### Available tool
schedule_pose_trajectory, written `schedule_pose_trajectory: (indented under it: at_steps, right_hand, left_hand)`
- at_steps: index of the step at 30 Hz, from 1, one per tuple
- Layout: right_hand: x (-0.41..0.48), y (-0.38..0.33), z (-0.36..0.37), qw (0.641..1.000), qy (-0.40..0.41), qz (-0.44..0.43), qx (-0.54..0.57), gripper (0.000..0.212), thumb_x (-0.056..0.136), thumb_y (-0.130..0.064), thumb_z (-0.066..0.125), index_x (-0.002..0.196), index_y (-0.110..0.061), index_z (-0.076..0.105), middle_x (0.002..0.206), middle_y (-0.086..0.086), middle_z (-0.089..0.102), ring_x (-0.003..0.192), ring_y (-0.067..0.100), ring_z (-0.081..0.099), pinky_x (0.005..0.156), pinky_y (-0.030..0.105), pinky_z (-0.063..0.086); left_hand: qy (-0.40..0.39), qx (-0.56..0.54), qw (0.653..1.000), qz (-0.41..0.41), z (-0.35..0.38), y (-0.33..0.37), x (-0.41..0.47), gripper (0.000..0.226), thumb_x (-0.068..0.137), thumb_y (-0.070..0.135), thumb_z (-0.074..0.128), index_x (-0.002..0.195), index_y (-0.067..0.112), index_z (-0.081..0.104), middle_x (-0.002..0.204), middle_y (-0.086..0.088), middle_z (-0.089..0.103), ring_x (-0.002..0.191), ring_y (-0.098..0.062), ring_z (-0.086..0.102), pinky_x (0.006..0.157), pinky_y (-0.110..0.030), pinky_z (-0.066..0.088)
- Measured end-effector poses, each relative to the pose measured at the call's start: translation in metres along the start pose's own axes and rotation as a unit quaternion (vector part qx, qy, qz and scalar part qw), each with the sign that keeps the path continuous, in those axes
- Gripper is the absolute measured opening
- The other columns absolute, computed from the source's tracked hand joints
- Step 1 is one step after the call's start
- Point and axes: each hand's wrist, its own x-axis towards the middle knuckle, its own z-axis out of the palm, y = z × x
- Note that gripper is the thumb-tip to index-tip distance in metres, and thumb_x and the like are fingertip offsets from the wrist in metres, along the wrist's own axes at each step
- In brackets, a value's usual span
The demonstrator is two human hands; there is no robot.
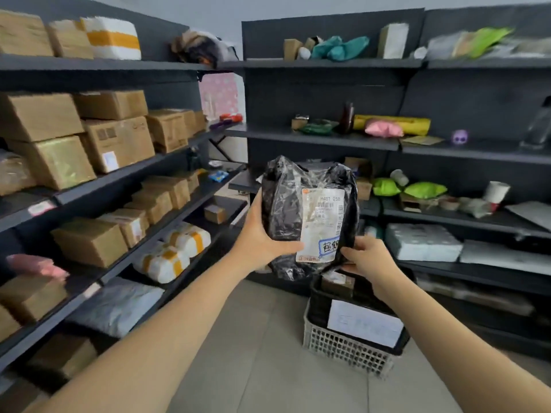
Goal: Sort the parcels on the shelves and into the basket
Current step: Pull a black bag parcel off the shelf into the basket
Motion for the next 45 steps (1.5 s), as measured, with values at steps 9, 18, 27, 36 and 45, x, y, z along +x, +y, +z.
schedule_pose_trajectory:
  at_steps: [9,18,27,36,45]
  right_hand:
    - [0.128,0.027,-0.063,0.996,0.068,0.058,-0.009,0.028,0.093,0.008,0.045,0.085,-0.014,0.061,0.088,0.003,0.067,0.080,0.017,0.064,0.054,0.016,0.052]
    - [0.248,0.062,-0.092,0.983,0.140,0.120,-0.008,0.016,0.092,-0.006,0.053,0.106,-0.008,0.058,0.106,0.009,0.066,0.097,0.025,0.064,0.081,0.040,0.057]
    - [0.345,0.155,-0.126,0.977,0.126,0.170,0.039,0.022,0.094,-0.031,0.057,0.113,-0.020,0.059,0.109,-0.004,0.068,0.100,0.016,0.064,0.094,0.041,0.050]
    - [0.479,0.308,-0.155,0.945,0.143,0.293,0.025,0.025,0.096,-0.023,0.052,0.076,-0.019,0.067,0.084,0.011,0.072,0.085,0.037,0.067,0.080,0.058,0.052]
    - [0.537,0.458,-0.116,0.916,0.109,0.372,-0.108,0.022,0.097,-0.017,0.049,0.096,-0.001,0.063,0.070,0.005,0.055,0.057,0.015,0.048,0.049,0.026,0.035]
  left_hand:
    - [-0.079,-0.052,0.995,0.028,0.099,-0.046,0.168,0.109,0.066,0.020,0.086,0.148,0.026,0.015,0.145,0.007,0.037,0.128,-0.010,0.040,0.106,-0.029,0.036]
    - [-0.195,-0.055,0.979,-0.019,0.173,-0.087,0.311,0.112,0.068,0.018,0.084,0.151,0.026,0.009,0.140,0.012,0.037,0.125,-0.008,0.041,0.104,-0.028,0.036]
    - [-0.287,-0.068,0.939,-0.175,0.279,-0.176,0.380,0.111,0.072,0.020,0.081,0.151,0.030,0.004,0.144,0.008,0.040,0.111,-0.006,0.047,0.093,-0.026,0.044]
    - [-0.271,0.022,0.924,-0.268,0.393,-0.288,0.449,0.103,0.072,0.027,0.082,0.150,0.027,0.014,0.139,0.009,0.043,0.120,-0.011,0.047,0.097,-0.028,0.042]
    - [-0.256,0.243,0.893,-0.279,0.421,-0.451,0.448,0.064,0.087,0.035,0.063,0.143,0.018,0.037,0.139,-0.001,0.048,0.125,-0.020,0.048,0.104,-0.032,0.038]
